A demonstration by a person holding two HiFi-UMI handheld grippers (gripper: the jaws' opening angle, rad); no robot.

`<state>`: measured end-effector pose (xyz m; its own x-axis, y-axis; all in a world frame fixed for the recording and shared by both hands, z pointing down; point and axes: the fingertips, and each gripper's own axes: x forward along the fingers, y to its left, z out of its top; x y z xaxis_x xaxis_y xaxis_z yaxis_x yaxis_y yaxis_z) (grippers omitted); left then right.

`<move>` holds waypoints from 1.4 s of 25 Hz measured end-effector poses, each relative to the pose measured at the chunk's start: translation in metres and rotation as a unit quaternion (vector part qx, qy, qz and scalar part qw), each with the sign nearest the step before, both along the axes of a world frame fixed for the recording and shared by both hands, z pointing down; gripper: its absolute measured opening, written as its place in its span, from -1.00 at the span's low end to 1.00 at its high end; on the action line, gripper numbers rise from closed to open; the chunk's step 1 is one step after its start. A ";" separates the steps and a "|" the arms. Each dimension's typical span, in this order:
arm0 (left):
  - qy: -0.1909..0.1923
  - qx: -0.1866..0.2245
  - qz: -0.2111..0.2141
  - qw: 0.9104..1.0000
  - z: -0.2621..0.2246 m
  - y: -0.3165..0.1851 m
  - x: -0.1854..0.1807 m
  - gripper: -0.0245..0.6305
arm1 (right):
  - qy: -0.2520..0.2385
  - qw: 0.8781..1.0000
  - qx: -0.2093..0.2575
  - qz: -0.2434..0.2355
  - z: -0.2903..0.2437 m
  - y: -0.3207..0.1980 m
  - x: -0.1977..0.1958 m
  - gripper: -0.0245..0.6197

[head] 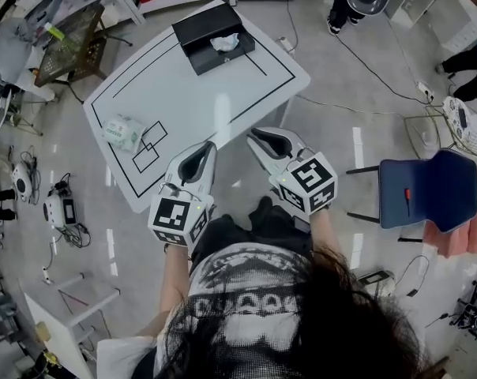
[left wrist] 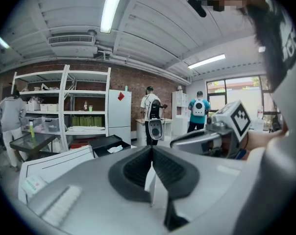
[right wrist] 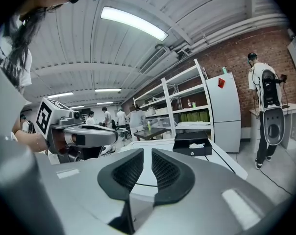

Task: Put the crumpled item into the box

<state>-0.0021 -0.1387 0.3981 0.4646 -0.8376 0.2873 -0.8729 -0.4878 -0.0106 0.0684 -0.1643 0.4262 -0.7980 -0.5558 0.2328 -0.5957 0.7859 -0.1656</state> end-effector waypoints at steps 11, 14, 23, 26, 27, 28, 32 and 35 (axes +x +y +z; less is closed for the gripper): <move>0.019 0.013 0.036 0.999 -0.009 0.049 -0.063 -0.93 | 0.002 0.999 -0.005 0.037 -0.005 0.056 -0.063 -0.81; 0.024 0.014 0.046 0.999 -0.009 0.066 -0.081 -0.93 | 0.001 0.999 -0.007 0.046 -0.007 0.075 -0.082 -0.84; 0.028 0.016 0.081 0.996 -0.006 0.109 -0.119 -0.93 | -0.003 0.997 -0.012 0.076 -0.005 0.120 -0.123 -0.93; 0.027 0.017 0.089 0.995 -0.004 0.119 -0.125 -0.93 | -0.003 0.997 -0.013 0.082 -0.002 0.131 -0.129 -0.93; 0.028 0.017 0.091 0.995 -0.004 0.121 -0.126 -0.93 | -0.002 0.996 -0.013 0.084 -0.002 0.134 -0.130 -0.93; 0.028 0.018 0.093 0.995 -0.004 0.123 -0.127 -0.93 | -0.001 0.996 -0.012 0.085 -0.001 0.136 -0.131 -0.93; 0.032 0.027 0.103 0.994 -0.008 0.132 -0.127 -0.93 | 0.012 0.996 -0.005 0.086 -0.002 0.147 -0.133 -0.93; 0.034 0.032 0.108 0.993 -0.011 0.139 -0.128 -0.93 | 0.025 0.996 0.001 0.086 -0.003 0.155 -0.135 -0.93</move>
<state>-0.1305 -0.0001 0.3869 0.6517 -0.7319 0.1990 -0.7478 -0.6639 0.0075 -0.0669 -0.0096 0.4229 -0.6787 -0.6834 0.2691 -0.7286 0.6724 -0.1300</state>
